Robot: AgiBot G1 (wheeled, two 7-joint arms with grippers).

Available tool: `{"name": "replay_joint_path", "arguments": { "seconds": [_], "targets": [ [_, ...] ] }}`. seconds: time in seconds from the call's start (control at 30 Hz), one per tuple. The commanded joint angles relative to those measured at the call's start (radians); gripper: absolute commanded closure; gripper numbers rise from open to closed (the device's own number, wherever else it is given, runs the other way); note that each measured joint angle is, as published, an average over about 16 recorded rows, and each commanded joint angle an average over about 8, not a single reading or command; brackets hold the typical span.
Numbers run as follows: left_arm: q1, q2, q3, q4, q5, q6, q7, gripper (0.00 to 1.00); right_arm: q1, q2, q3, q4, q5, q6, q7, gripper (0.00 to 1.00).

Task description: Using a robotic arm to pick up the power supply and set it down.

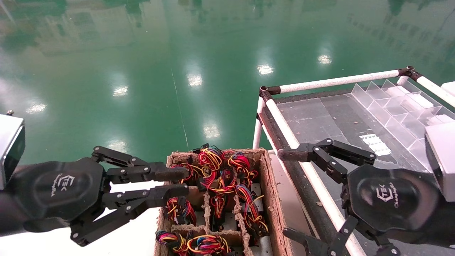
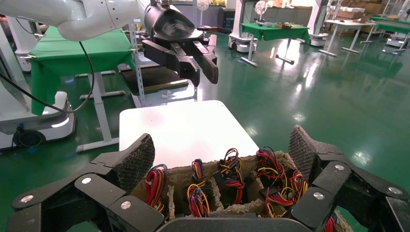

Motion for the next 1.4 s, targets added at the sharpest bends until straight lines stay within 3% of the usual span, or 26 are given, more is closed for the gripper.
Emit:
{"name": "replay_joint_path", "arguments": {
  "seconds": [0.03, 0.33, 0.6, 1.0, 1.4],
  "targets": [
    [0.000, 0.000, 0.000, 0.000, 0.000, 0.000, 0.000, 1.00, 0.000, 0.000, 0.000, 0.000, 0.000, 0.000, 0.000, 0.00],
    [0.000, 0.000, 0.000, 0.000, 0.000, 0.000, 0.000, 1.00, 0.000, 0.000, 0.000, 0.000, 0.000, 0.000, 0.000, 0.00],
    [0.000, 0.000, 0.000, 0.000, 0.000, 0.000, 0.000, 0.01, 0.000, 0.000, 0.000, 0.000, 0.000, 0.000, 0.000, 0.00],
    [0.000, 0.000, 0.000, 0.000, 0.000, 0.000, 0.000, 0.00, 0.005, -0.009, -0.018, -0.045, -0.040, 0.030, 0.013, 0.00],
    [0.000, 0.000, 0.000, 0.000, 0.000, 0.000, 0.000, 0.00, 0.127, -0.090, -0.136, -0.212, -0.242, 0.050, 0.089, 0.00]
  ]
}}
